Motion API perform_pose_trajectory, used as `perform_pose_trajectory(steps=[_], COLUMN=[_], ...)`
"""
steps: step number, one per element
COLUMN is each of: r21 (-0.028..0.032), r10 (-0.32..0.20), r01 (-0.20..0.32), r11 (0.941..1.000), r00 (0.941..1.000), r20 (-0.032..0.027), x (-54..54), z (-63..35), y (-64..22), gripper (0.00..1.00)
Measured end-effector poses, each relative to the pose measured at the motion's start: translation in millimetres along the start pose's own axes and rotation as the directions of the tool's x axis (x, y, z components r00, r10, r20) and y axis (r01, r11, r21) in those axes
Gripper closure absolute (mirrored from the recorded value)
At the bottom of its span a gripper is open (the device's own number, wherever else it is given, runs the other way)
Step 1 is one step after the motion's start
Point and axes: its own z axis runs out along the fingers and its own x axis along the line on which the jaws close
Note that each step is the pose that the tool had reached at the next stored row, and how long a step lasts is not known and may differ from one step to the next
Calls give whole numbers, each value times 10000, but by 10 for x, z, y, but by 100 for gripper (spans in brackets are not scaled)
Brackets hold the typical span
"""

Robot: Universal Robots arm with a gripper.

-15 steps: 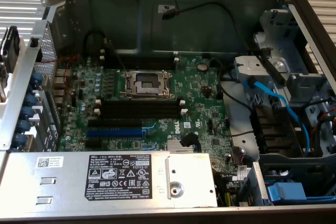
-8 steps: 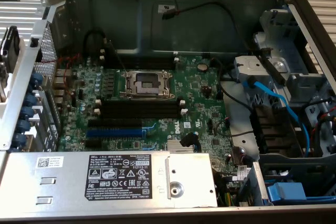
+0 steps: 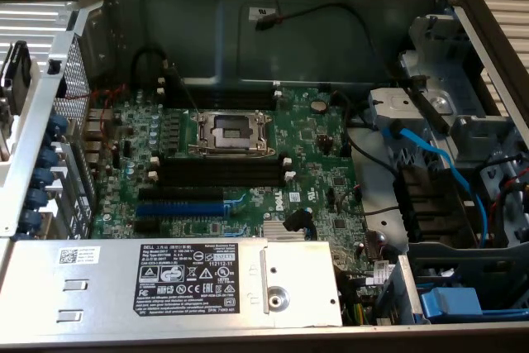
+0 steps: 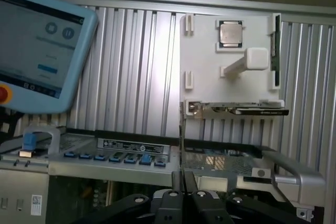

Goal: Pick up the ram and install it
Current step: 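Pick up the ram and move it above insertion slot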

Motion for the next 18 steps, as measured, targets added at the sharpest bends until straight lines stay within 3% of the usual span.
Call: perform_pose_trajectory(steps=[10, 14, 18], r21=[-14, -11, 45], r10=[-2, -20, -30], r01=[2, 20, 30], r11=[10000, 10000, 10000], r00=[10000, 10000, 10000], r20=[-4, -4, -10], x=[33, 40, 45], z=[-14, -17, -17], y=[-451, -553, -622], gripper=[88, 88, 88])
